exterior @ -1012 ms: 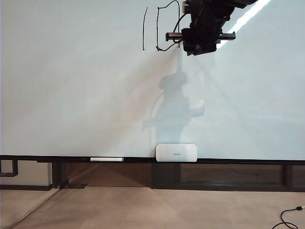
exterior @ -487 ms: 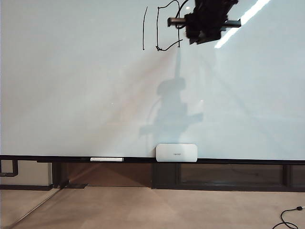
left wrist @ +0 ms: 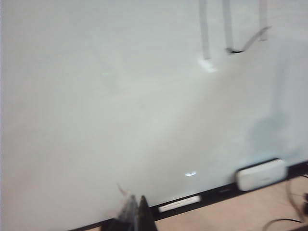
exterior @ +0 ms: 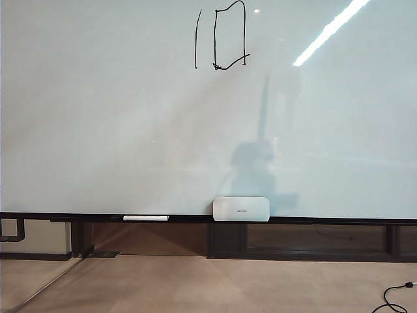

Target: Reach to the right to find the marker pen, pick it up, and write the number 10 on the whiteboard.

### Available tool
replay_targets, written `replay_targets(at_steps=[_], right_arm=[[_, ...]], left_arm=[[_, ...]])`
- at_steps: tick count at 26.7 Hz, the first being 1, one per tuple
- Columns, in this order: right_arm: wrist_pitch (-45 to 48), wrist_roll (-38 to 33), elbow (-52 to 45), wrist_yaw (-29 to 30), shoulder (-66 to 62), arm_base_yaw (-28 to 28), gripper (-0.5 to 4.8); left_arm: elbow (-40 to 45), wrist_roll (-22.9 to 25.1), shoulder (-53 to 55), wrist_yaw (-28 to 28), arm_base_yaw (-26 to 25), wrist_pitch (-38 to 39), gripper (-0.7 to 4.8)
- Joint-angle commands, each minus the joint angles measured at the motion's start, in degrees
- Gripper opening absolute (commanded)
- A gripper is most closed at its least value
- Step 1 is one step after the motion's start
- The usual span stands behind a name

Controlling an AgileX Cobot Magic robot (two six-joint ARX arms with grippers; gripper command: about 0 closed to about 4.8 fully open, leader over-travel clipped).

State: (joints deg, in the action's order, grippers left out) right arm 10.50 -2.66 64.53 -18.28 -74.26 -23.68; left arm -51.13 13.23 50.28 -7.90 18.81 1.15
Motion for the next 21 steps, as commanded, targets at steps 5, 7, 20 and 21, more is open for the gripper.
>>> replay_targets(at_steps=[5,7,20,21], right_arm=[[-4.00,0.96,-6.88,-0.26,10.82,1.22,-0.02],[-4.85,0.96,-8.59,-0.24,12.74,1.25,-0.02],[-1.55,-5.99,-29.11,1.90,26.71,1.14,-0.02],[-0.28,-6.71,-31.32,1.90,27.43,1.11,-0.02]], left_arm=[[-0.04,-5.31,-0.37,-3.54,0.07,3.82,-0.06],[0.68,-6.99,-0.79,-4.55,0.07,3.76,-0.06],[20.90,-17.92,-17.62,-7.54,0.09,-1.18,-0.06],[23.67,-19.85,-17.92,-7.52,0.09,-2.38,-0.06]])
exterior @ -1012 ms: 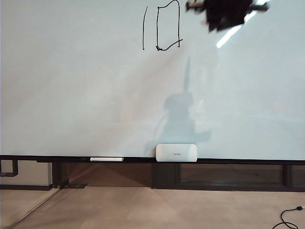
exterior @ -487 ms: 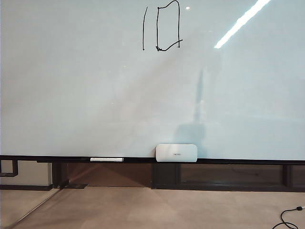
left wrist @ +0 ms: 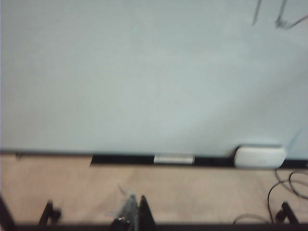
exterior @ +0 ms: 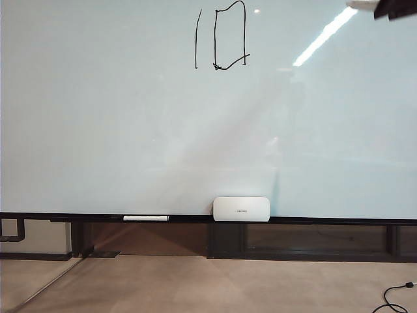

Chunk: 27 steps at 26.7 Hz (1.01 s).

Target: Reach to the right to find the marker pen, pick it up, and write the number 10 on the whiteboard.

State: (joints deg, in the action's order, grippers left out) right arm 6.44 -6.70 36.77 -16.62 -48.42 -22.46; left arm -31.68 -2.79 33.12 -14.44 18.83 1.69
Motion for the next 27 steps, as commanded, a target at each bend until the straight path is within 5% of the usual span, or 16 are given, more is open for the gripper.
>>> replay_targets(at_steps=[1,8,16,27], right_arm=[[5.07,-2.91,-5.05,0.26,2.03,-0.13,-0.02],[14.80,1.46,-17.84,-7.78,7.61,-5.14,-0.02],[13.40,2.01,-27.12,-6.88,20.65,-8.70,-0.01],[12.31,2.01,-35.21,-3.89,29.40,-8.70,-0.02]], left_arm=[[5.42,-3.96,-0.85,-0.98,0.07,-3.78,-0.06],[15.12,0.22,-3.67,-4.96,0.76,-15.17,-0.06],[27.61,0.48,-8.90,5.49,1.18,-22.97,-0.06],[31.17,5.25,-9.62,5.44,1.20,-24.17,-0.06]])
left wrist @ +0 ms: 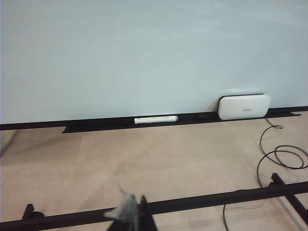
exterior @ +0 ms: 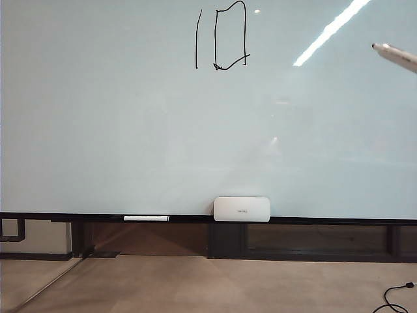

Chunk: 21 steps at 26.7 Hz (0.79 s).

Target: Reach to the right to find the marker pen, pick it up, and write the number 10 on the whiteboard.

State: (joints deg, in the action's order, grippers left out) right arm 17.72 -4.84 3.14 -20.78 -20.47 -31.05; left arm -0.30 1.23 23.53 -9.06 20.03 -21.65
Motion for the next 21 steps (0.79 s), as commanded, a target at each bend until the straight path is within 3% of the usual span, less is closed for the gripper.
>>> replay_targets(at_steps=[1,5,9,21], right_arm=[[1.01,0.15,-1.97,0.24,1.86,-0.11,-0.02],[0.46,0.33,-2.93,0.11,3.65,-0.09,-0.01],[-0.98,0.35,-2.93,0.13,3.65,-0.07,-0.01],[-2.75,0.37,-2.93,-2.12,3.65,0.02,-0.01]], left_arm=[[-0.22,1.51,-0.02,-0.07,0.00,-1.01,-0.06],[-0.22,1.62,-0.02,-2.69,-0.02,-1.11,-0.06],[-0.22,1.77,0.00,3.37,-0.02,-0.46,-0.06],[-0.22,1.79,-0.02,2.21,-0.04,-0.72,-0.06]])
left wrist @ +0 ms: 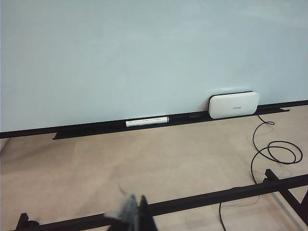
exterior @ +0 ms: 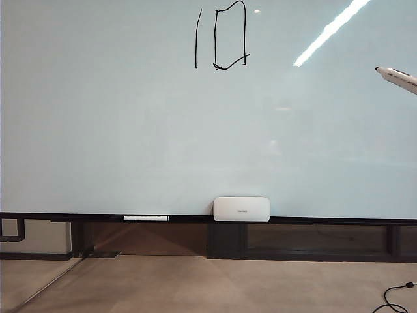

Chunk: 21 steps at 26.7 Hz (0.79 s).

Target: Reach to the right to find the marker pen, pick it up, and write the number 10 on the whiteboard.

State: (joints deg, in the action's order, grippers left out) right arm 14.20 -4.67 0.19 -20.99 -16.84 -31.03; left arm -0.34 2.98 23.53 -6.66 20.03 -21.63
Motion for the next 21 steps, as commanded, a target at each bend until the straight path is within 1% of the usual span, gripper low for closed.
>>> replay_targets(at_steps=[1,4,8,11,14,15,17,19,20,21], right_arm=[[0.59,0.20,0.02,-2.34,0.02,0.00,-0.01],[0.20,0.22,0.02,-2.93,0.02,0.00,-0.01],[-4.17,0.17,0.02,-3.08,0.02,-0.02,-0.01],[-3.23,0.24,0.02,-2.84,0.09,-0.02,-0.01],[-2.51,1.49,0.00,-2.47,2.49,-0.13,-0.01],[-2.73,1.79,0.00,-2.12,3.32,-0.15,-0.01],[-4.74,1.79,0.00,-1.92,6.80,-0.15,-0.01],[-9.79,1.81,0.02,-1.99,12.07,-0.15,-0.01],[-13.53,1.77,0.02,-1.97,15.76,-0.15,-0.01],[-14.80,1.77,0.04,-1.99,16.59,-0.20,-0.01]], left_arm=[[-0.17,0.02,-0.02,-0.17,-0.04,-0.74,-0.06],[-0.17,0.02,-0.02,-0.17,-0.04,-0.72,-0.06],[-0.17,0.00,0.00,-0.15,-0.04,0.24,-0.06],[-0.31,-0.20,-0.02,0.11,-0.04,-0.20,-0.06],[-0.17,-0.72,-0.02,2.91,-0.02,0.26,-0.06],[-0.20,-1.16,-0.04,2.84,-0.02,0.46,-0.06],[-0.17,-1.51,-1.11,1.27,-0.02,0.37,-0.06],[-0.17,-1.49,-5.51,1.33,-0.02,1.07,-0.06],[-0.17,-1.53,-9.25,1.33,-0.02,2.99,-0.06],[-0.17,-1.49,-11.89,1.29,-0.02,5.29,-0.06]])
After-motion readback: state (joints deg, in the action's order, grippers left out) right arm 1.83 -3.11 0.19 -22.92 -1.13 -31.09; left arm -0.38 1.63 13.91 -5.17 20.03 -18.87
